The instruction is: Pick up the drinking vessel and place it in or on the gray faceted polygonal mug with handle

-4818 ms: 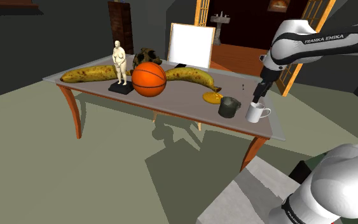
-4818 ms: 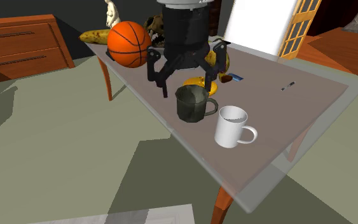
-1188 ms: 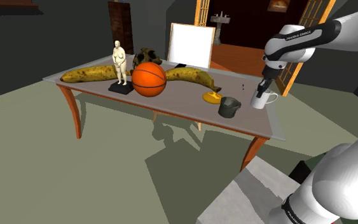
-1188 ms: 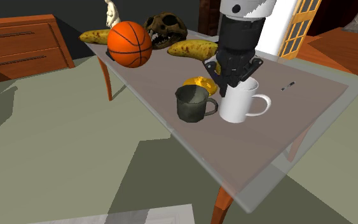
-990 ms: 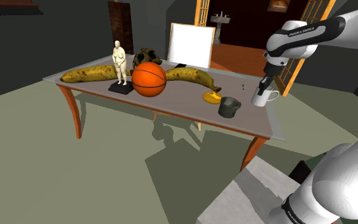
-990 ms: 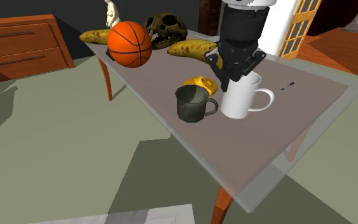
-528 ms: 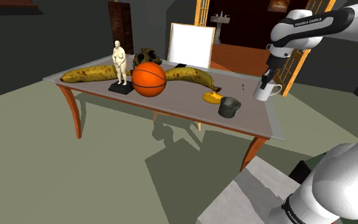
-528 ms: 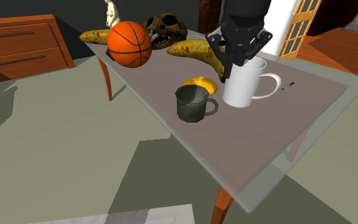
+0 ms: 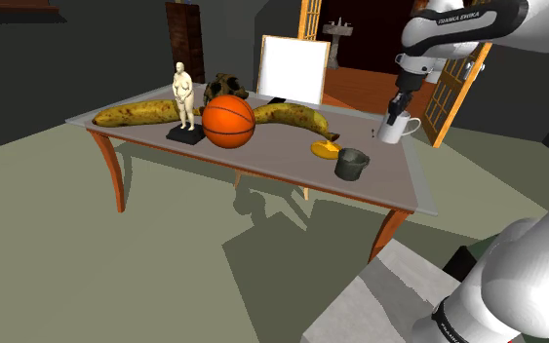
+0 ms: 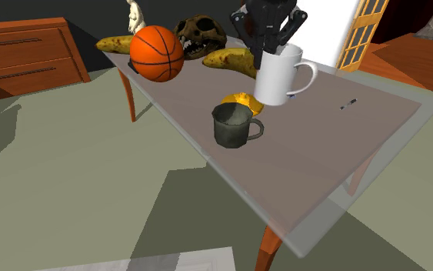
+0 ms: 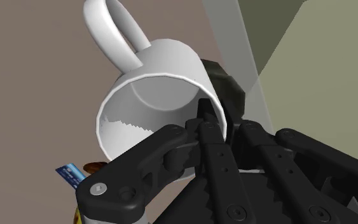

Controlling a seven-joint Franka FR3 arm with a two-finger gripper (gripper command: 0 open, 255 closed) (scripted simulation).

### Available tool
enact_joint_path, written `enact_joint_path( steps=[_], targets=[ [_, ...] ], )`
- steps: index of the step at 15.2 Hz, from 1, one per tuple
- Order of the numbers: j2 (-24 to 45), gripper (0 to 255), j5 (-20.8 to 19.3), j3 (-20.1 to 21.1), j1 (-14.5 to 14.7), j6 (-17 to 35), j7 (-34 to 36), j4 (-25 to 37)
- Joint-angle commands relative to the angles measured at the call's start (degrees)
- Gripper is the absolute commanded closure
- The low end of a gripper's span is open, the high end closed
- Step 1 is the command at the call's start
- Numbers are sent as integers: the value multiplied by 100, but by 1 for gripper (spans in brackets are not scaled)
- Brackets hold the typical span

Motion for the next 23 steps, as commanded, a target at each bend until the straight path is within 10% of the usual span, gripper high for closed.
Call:
enact_joint_path(
  steps=[1, 5, 23],
  targets=[
    [199, 255, 120, 99, 109, -112, 166, 279],
    [655, 255, 363, 250, 290, -353, 426, 908],
    [799, 255, 448, 216, 268, 1018, 340, -341]
  ],
)
